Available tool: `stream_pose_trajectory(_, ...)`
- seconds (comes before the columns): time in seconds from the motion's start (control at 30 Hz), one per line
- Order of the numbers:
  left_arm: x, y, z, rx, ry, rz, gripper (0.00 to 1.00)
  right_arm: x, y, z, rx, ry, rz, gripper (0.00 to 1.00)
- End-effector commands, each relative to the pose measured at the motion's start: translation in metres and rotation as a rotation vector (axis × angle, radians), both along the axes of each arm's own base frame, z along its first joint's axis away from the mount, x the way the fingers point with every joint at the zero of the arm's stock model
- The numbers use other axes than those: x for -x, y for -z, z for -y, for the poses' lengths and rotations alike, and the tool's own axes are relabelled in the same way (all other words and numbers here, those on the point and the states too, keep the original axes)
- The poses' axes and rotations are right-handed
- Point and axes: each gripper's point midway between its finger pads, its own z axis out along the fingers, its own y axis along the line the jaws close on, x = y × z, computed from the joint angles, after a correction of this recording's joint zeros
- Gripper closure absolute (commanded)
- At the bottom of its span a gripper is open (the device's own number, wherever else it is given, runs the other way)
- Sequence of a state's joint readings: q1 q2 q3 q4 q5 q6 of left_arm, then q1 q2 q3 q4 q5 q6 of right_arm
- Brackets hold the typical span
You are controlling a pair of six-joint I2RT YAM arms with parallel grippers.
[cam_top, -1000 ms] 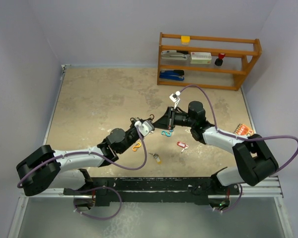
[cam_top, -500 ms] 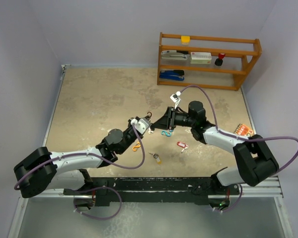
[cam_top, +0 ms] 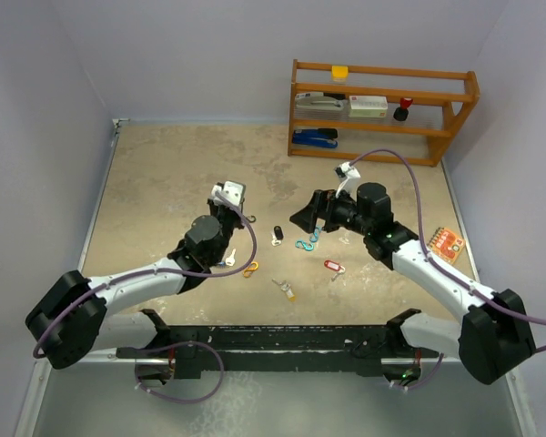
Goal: Put the keys on the keyring
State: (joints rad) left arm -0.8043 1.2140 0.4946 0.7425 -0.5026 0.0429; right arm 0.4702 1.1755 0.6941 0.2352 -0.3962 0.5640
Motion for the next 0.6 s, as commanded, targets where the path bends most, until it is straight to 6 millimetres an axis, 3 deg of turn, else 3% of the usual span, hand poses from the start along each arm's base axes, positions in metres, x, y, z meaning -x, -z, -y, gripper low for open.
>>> stream_pose_trajectory(0.0,-0.021,-0.019,-0.015,0.075,-0.120,-0.012,1.00,-0.018,-0.012,0.029,0.119,0.135,0.102,0.00)
stream_pose_trajectory(0.3,-0.067,0.019,-0.065,0.146,-0.294,-0.121,1.00,-0.012,-0.002,0.028,0.134,0.110,0.086,0.00)
stream_pose_trajectory(0.57,-0.095,0.043,-0.084,0.135,-0.378,-0.158,1.00,-0.013,0.001,0.026,0.129,0.102,0.087,0.00)
